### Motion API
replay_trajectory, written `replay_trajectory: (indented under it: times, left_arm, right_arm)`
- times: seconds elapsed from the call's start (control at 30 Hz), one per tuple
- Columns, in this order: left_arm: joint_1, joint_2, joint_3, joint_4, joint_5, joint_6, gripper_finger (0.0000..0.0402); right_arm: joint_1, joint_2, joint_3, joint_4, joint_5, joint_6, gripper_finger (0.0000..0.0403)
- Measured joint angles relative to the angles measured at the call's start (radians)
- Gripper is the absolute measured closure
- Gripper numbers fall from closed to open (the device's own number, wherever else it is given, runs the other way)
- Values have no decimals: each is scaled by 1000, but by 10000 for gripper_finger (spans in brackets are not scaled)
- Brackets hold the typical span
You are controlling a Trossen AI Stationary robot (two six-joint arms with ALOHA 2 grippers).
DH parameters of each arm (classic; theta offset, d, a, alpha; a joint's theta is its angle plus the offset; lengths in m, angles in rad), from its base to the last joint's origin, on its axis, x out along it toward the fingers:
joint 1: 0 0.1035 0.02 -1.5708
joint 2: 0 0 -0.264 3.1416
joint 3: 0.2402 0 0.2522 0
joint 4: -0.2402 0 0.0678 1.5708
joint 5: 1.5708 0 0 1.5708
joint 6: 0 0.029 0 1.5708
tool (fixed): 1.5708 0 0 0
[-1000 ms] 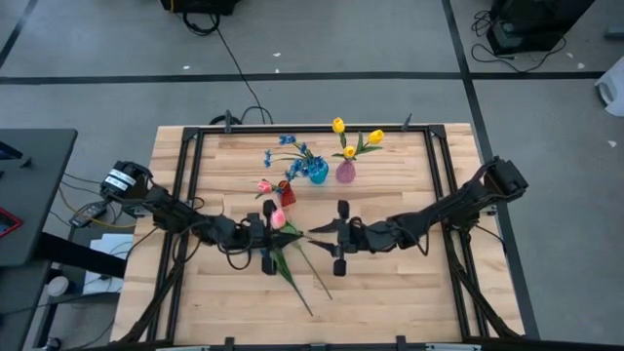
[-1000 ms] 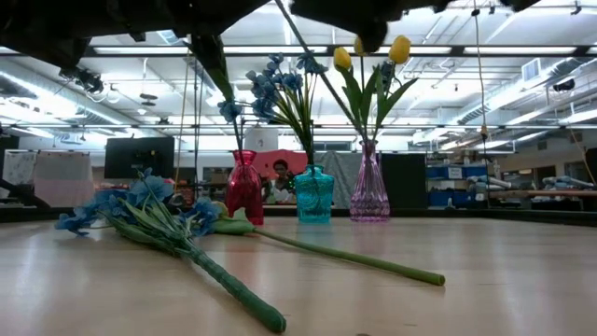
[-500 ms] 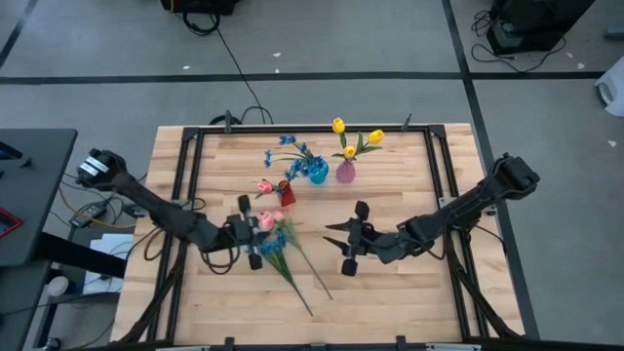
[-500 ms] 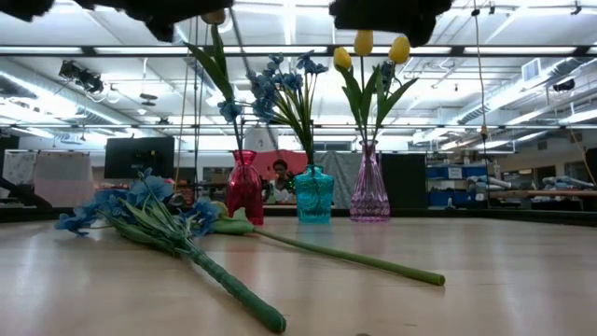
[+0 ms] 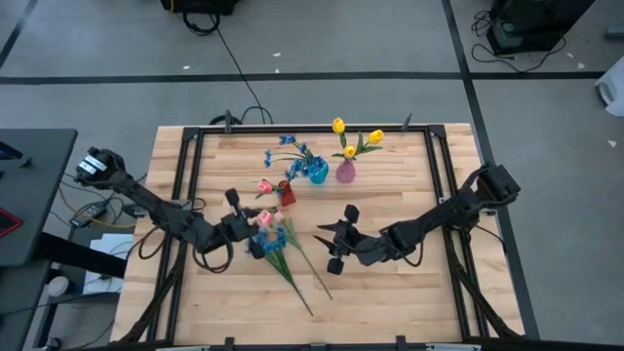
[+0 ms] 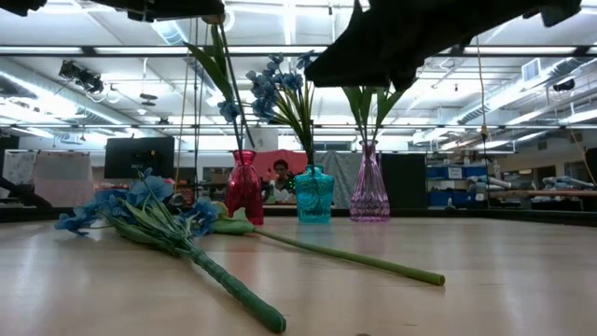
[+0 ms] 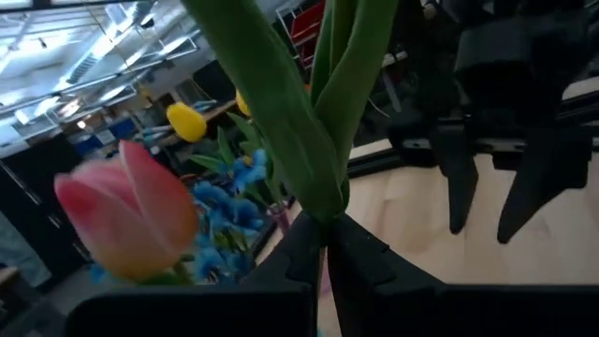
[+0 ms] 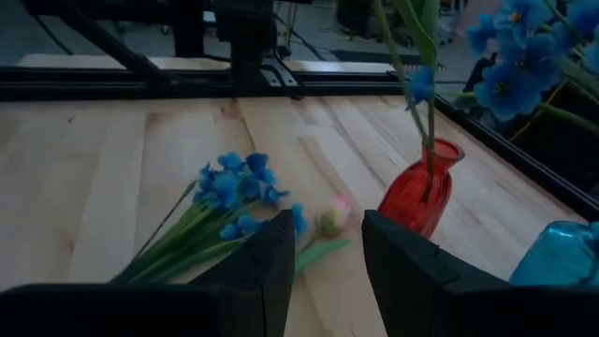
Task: Sort flowers into vase by color
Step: Put the pink flower into the red vase
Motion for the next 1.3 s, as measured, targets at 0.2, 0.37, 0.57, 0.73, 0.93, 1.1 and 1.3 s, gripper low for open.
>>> replay_trajectory:
  times: [0.2, 0.37, 0.57, 0.73, 0.93, 1.1, 1.3]
  left_arm:
    - [0, 0, 56, -46, -20, 43, 383]
    - [0, 0, 98, -149, -79, 26, 383]
    - [33, 0, 102, -204, -56, -31, 383]
    - [94, 0, 102, -258, 21, -86, 383]
    - [180, 0, 102, -338, 116, -185, 383]
    - [257, 0, 102, -386, 191, -242, 383]
    - [341, 0, 102, -427, 282, -303, 383]
  right_arm:
    - [-6, 0, 0, 5, -3, 0, 265]
    - [-3, 0, 0, 5, -3, 6, 265]
    - [1, 0, 0, 14, -3, 6, 265]
    - [1, 0, 0, 20, -3, 6, 265]
    - [1, 0, 0, 19, -11, 6, 265]
    - [1, 0, 0, 20, -12, 6, 265]
    - [1, 0, 0, 19, -44, 6, 265]
